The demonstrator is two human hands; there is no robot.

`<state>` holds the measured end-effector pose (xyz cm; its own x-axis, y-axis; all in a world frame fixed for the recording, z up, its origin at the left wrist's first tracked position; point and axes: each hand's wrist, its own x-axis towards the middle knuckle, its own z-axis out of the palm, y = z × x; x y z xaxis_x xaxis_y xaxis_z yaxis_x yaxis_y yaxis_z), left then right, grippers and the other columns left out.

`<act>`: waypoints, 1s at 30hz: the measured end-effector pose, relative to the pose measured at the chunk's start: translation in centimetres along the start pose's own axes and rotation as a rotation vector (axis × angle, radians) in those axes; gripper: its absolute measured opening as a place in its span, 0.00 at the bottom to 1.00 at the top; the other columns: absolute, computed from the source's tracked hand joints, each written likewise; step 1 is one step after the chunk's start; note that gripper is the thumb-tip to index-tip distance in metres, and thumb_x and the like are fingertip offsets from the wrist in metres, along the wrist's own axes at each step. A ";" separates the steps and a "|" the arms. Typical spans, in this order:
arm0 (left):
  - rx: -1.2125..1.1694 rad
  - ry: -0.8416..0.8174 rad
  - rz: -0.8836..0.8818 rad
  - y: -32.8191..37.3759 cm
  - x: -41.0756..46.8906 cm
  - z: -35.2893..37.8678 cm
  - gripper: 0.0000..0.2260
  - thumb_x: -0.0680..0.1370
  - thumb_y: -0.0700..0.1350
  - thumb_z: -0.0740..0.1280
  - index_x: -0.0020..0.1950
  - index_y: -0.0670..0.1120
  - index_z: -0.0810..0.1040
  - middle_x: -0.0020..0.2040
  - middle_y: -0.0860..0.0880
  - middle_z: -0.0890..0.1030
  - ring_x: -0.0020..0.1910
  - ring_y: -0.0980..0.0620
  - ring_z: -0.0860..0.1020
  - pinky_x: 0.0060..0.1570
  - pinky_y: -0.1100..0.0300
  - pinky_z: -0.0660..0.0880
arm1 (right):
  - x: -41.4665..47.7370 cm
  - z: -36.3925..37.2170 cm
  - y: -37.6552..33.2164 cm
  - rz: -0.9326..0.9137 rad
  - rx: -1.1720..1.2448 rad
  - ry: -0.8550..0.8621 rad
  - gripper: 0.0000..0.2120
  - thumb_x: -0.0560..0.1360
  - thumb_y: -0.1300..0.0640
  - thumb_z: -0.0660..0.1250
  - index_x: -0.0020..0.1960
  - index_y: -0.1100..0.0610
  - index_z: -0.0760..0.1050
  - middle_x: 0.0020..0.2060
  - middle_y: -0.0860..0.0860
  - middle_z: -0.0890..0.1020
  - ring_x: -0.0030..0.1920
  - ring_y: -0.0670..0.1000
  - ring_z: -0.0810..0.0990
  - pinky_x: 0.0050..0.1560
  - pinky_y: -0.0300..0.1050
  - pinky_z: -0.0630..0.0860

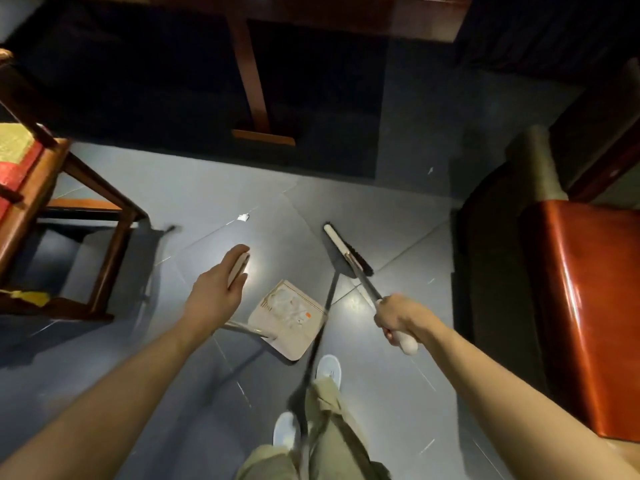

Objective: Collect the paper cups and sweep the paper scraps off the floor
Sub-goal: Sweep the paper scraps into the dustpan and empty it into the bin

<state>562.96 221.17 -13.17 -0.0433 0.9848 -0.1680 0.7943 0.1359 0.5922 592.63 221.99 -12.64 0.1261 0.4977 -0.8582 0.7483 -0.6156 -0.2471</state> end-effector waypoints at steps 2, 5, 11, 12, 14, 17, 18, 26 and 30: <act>0.027 -0.030 -0.003 0.6 1.3 0.2 0.20 0.80 0.43 0.61 0.73 0.48 0.65 0.63 0.43 0.77 0.58 0.37 0.77 0.58 0.48 0.72 | -0.8 0.7 -1.5 -0.027 -0.059 -0.094 0.06 0.74 0.65 0.58 0.45 0.62 0.74 0.31 0.53 0.77 0.25 0.47 0.74 0.25 0.33 0.68; 0.043 -0.034 -0.022 1.0 3.0 0.3 0.21 0.81 0.44 0.61 0.73 0.49 0.64 0.63 0.41 0.77 0.58 0.36 0.76 0.58 0.47 0.71 | -1.8 0.1 -3.3 0.017 0.143 -0.282 0.07 0.74 0.67 0.57 0.40 0.61 0.71 0.23 0.53 0.73 0.19 0.48 0.70 0.24 0.36 0.67; 0.010 0.002 -0.066 0.6 4.7 -1.0 0.20 0.80 0.45 0.61 0.73 0.50 0.65 0.61 0.40 0.78 0.57 0.35 0.77 0.57 0.46 0.72 | -4.4 -5.7 -6.7 0.010 0.256 -0.401 0.08 0.75 0.68 0.57 0.39 0.61 0.68 0.17 0.50 0.67 0.16 0.45 0.64 0.19 0.30 0.62; 0.004 0.017 -0.079 0.2 4.8 -1.6 0.20 0.80 0.45 0.61 0.72 0.50 0.65 0.60 0.39 0.79 0.56 0.35 0.77 0.57 0.46 0.72 | -4.6 -6.4 -7.4 0.003 0.255 -0.396 0.07 0.76 0.68 0.57 0.40 0.61 0.68 0.17 0.50 0.67 0.16 0.45 0.64 0.18 0.30 0.61; 0.010 0.031 -0.112 -0.8 4.9 -2.7 0.20 0.80 0.45 0.61 0.73 0.50 0.65 0.59 0.39 0.79 0.55 0.35 0.77 0.56 0.46 0.72 | -4.6 -7.2 -9.0 -0.019 0.260 -0.372 0.06 0.76 0.68 0.56 0.44 0.60 0.69 0.18 0.49 0.67 0.16 0.45 0.64 0.18 0.30 0.61; -0.029 0.071 -0.134 -2.3 5.1 -4.8 0.20 0.80 0.45 0.61 0.72 0.50 0.66 0.62 0.41 0.78 0.58 0.37 0.77 0.59 0.49 0.71 | -3.4 -7.4 -11.6 -0.069 0.230 -0.307 0.07 0.75 0.68 0.58 0.44 0.59 0.71 0.18 0.50 0.67 0.16 0.46 0.64 0.19 0.31 0.61; -0.034 0.085 -0.136 -2.9 5.1 -5.6 0.20 0.80 0.45 0.61 0.72 0.50 0.66 0.62 0.41 0.78 0.58 0.38 0.77 0.59 0.50 0.71 | -2.9 -7.1 -12.7 -0.088 0.194 -0.275 0.06 0.74 0.68 0.58 0.41 0.60 0.70 0.19 0.50 0.67 0.17 0.47 0.64 0.19 0.32 0.62; -0.058 0.149 -0.250 -10.3 7.2 -12.2 0.19 0.81 0.45 0.60 0.71 0.57 0.63 0.51 0.44 0.79 0.42 0.47 0.80 0.48 0.49 0.78 | 2.8 -2.8 -23.6 -0.121 0.058 -0.161 0.07 0.76 0.68 0.57 0.40 0.63 0.70 0.25 0.54 0.71 0.16 0.47 0.67 0.19 0.32 0.65; -0.051 0.221 -0.272 -14.9 9.5 -15.0 0.17 0.81 0.46 0.60 0.68 0.59 0.64 0.43 0.51 0.77 0.36 0.57 0.76 0.42 0.54 0.76 | 6.1 0.9 -29.2 -0.200 -0.309 -0.050 0.10 0.73 0.67 0.61 0.33 0.63 0.71 0.17 0.53 0.73 0.26 0.52 0.73 0.33 0.41 0.73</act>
<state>541.64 230.10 -11.72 -0.3835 0.9106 -0.1538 0.7043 0.3962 0.5891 570.96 242.45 -11.06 -0.0691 0.5541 -0.8296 0.9172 -0.2917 -0.2712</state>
